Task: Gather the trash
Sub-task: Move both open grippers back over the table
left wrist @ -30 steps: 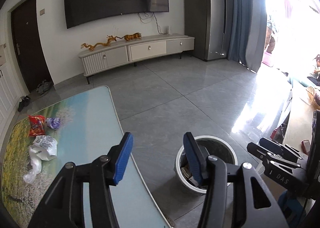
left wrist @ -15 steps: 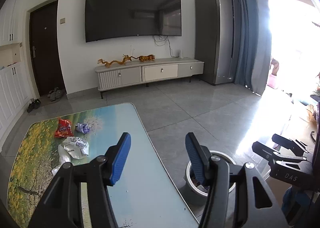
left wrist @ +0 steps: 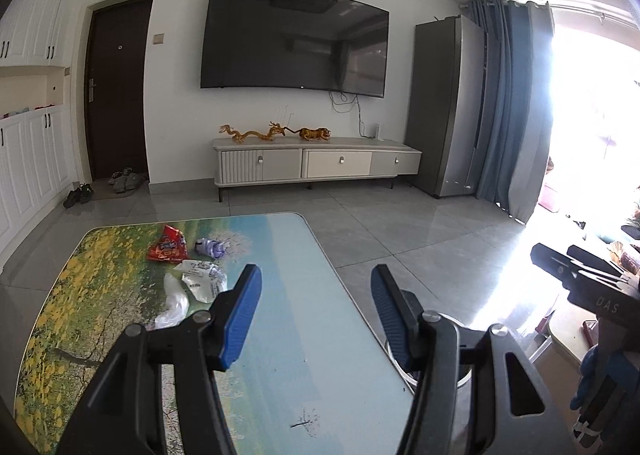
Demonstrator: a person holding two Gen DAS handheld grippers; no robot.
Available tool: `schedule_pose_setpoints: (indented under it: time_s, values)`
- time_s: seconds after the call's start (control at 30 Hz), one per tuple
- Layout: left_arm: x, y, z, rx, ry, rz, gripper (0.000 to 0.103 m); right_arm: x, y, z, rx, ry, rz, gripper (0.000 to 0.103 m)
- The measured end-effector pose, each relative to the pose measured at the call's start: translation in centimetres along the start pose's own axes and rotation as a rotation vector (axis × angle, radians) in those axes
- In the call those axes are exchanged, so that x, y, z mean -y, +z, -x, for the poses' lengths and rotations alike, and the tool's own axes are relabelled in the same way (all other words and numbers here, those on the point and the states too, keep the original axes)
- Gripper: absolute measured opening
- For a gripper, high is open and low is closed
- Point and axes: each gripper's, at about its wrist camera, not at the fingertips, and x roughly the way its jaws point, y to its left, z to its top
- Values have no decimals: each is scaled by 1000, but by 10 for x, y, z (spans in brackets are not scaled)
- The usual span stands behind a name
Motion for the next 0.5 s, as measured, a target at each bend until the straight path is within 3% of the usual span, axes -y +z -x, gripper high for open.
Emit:
schedule_pose_setpoints:
  time_s: [0.13, 0.5]
  values:
    - [-21, -2, 13, 21, 35, 30, 61, -19, 5, 17, 51, 26, 22, 103]
    - [-63, -9, 41, 66, 114, 107, 61, -51, 8, 38, 115, 115, 44, 103]
